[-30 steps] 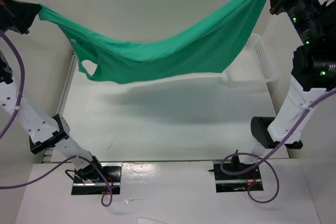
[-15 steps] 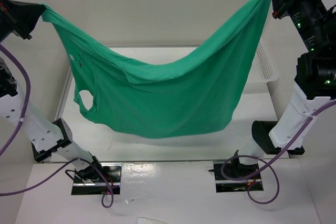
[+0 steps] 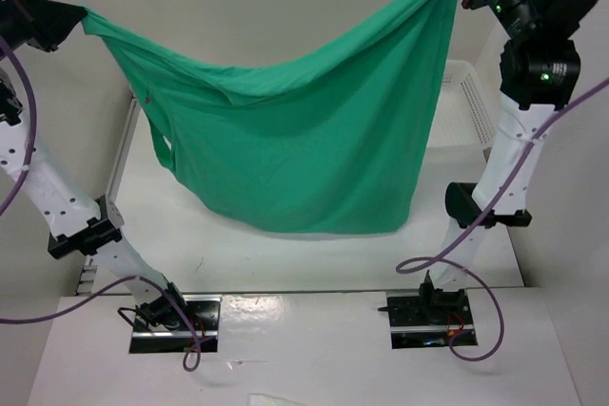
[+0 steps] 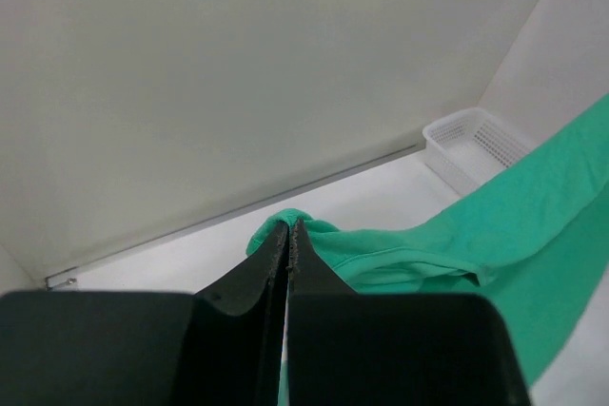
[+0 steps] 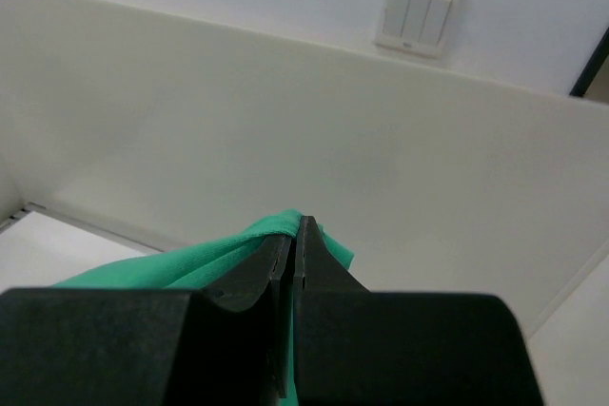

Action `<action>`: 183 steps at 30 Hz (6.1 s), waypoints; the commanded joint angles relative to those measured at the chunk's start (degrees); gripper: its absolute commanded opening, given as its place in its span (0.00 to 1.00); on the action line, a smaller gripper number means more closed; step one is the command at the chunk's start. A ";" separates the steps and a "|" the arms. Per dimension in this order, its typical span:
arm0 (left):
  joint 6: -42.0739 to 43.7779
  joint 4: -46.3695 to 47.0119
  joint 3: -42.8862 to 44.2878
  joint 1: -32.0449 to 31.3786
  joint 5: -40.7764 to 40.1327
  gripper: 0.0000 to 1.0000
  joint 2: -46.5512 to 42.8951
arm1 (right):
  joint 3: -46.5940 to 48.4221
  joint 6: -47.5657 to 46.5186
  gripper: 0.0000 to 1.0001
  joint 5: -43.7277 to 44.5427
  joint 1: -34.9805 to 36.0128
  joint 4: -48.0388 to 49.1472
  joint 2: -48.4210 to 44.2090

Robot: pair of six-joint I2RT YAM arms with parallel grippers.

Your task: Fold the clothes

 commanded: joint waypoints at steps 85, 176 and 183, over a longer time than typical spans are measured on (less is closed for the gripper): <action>21.52 21.92 -75.39 -15.10 -32.83 0.00 1.01 | -66.03 -12.49 0.00 14.87 8.39 25.01 5.93; 23.37 9.70 -100.15 -27.81 -49.43 0.92 -23.41 | 1.79 -16.71 0.62 18.32 35.84 -27.02 45.18; 21.35 11.80 -96.38 -38.47 -57.08 0.95 -17.78 | -28.52 -13.81 0.62 1.00 18.68 -20.14 18.73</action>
